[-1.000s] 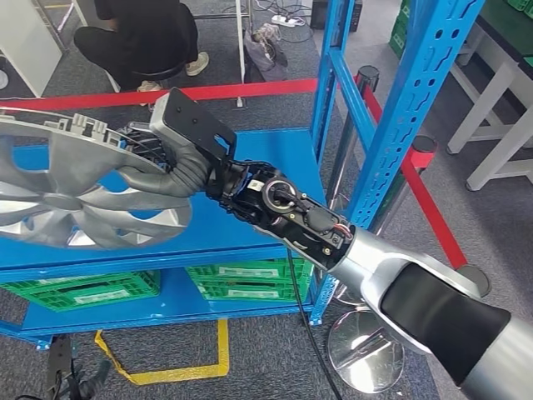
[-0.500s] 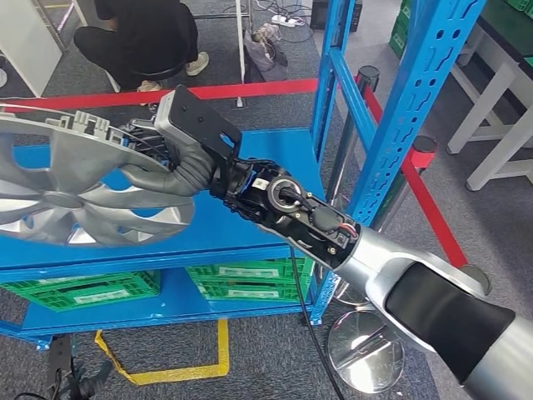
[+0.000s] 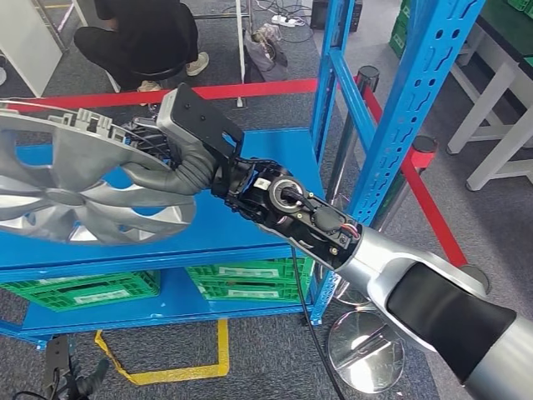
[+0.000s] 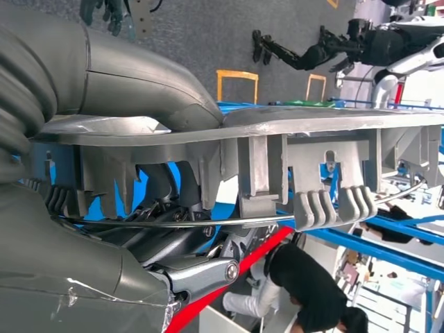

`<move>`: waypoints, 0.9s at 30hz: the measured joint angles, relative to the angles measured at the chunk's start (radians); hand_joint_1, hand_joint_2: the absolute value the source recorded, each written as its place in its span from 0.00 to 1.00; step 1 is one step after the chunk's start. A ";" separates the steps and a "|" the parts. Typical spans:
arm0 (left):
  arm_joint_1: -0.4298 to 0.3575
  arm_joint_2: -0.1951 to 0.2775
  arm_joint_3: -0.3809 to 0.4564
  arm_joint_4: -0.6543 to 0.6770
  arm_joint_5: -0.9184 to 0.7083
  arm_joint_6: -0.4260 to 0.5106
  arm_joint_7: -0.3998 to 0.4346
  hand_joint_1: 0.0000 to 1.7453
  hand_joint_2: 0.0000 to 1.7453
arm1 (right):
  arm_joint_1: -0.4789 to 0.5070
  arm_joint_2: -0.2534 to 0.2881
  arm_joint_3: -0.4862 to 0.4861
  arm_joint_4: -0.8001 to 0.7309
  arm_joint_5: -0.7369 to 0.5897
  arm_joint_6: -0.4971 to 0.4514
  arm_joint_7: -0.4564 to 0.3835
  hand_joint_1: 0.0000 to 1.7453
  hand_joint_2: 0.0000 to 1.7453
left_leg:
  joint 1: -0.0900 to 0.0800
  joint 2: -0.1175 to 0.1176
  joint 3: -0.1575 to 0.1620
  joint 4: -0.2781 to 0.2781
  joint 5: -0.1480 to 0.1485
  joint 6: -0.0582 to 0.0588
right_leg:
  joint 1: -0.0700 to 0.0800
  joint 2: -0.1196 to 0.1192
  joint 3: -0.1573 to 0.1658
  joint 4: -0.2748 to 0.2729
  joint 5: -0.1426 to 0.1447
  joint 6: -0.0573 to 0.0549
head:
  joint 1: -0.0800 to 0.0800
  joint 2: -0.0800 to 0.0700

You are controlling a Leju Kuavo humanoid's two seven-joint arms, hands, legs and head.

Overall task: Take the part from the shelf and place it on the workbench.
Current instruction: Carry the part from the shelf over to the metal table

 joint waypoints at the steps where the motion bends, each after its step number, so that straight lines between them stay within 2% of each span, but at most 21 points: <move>1: 0.000 0.000 0.000 0.000 -0.001 0.000 -0.001 0.00 1.00 | 0.001 0.000 0.000 0.000 0.000 -0.001 -0.001 1.00 1.00 | 0.000 0.000 0.000 0.000 0.000 0.000 | 0.000 0.000 0.000 0.000 0.000 0.000 | 0.000 0.000; 19: 0.005 0.015 0.000 0.000 0.002 -0.036 0.006 0.00 1.00 | 0.024 0.000 -0.006 0.000 0.015 -0.017 -0.020 1.00 1.00 | 0.000 0.000 0.000 0.000 0.000 0.000 | 0.000 0.000 0.000 0.000 0.000 0.000 | 0.000 0.000; 27: 0.053 0.021 0.000 0.000 0.006 -0.045 0.021 0.00 1.00 | 0.057 0.000 -0.006 0.006 0.016 0.015 -0.052 1.00 1.00 | 0.000 0.000 -0.001 0.000 0.000 0.000 | 0.000 0.000 0.000 0.000 -0.001 0.001 | 0.000 0.000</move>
